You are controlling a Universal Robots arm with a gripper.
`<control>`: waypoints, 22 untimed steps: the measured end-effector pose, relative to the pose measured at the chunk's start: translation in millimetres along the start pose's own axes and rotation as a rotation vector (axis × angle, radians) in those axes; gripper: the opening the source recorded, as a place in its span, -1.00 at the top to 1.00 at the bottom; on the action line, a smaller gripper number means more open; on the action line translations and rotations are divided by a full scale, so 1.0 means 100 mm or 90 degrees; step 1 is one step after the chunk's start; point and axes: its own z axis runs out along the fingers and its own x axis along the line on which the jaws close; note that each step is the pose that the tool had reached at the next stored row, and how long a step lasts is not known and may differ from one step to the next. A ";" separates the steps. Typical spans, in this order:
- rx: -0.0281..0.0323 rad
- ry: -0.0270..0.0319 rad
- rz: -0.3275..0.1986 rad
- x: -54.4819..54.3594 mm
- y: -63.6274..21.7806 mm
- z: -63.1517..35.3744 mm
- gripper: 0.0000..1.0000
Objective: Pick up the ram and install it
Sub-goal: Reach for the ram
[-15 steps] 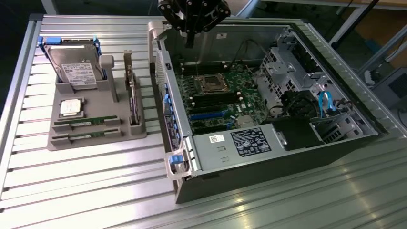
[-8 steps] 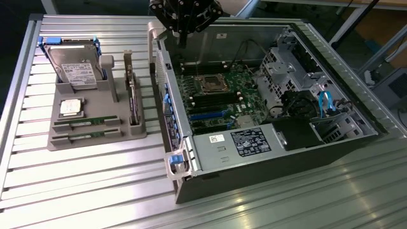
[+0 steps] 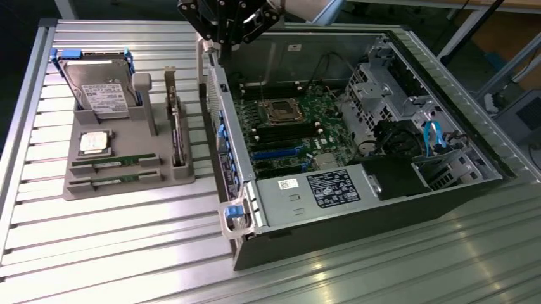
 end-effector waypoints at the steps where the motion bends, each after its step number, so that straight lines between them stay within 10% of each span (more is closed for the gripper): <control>1: 0.0001 0.0014 0.000 0.01 -0.001 0.001 0.80; 6: 0.0008 0.0095 0.000 0.10 -0.008 0.006 0.80; 12: 0.0009 0.0100 0.000 0.12 -0.008 0.006 0.80; 22: -0.0010 -0.0177 -0.001 0.29 -0.015 0.015 0.80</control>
